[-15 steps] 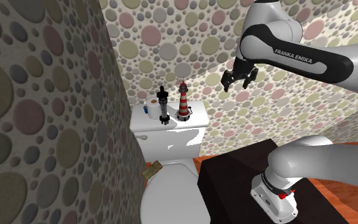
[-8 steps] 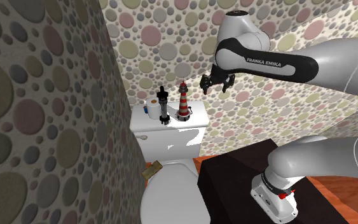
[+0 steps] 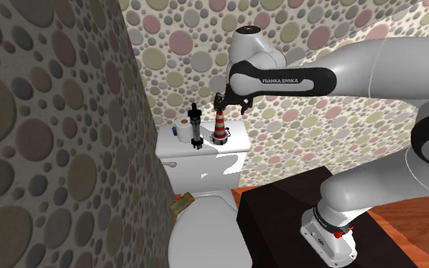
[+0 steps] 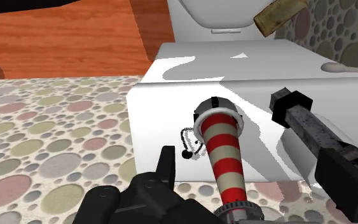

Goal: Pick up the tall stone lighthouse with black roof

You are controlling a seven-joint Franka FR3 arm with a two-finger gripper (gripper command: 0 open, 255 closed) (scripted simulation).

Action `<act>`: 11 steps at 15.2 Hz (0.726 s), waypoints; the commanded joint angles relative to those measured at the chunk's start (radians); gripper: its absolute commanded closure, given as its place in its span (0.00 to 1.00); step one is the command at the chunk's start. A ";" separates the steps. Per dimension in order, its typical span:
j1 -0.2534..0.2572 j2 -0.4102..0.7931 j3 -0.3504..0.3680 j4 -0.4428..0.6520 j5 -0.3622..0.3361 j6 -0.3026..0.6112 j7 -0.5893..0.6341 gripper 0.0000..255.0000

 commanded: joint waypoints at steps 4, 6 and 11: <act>-0.030 0.183 0.101 0.117 -0.105 0.085 0.181 0.00; -0.034 0.269 0.134 0.177 -0.173 0.106 0.264 0.00; 0.010 0.498 0.169 0.359 -0.375 0.117 0.472 0.00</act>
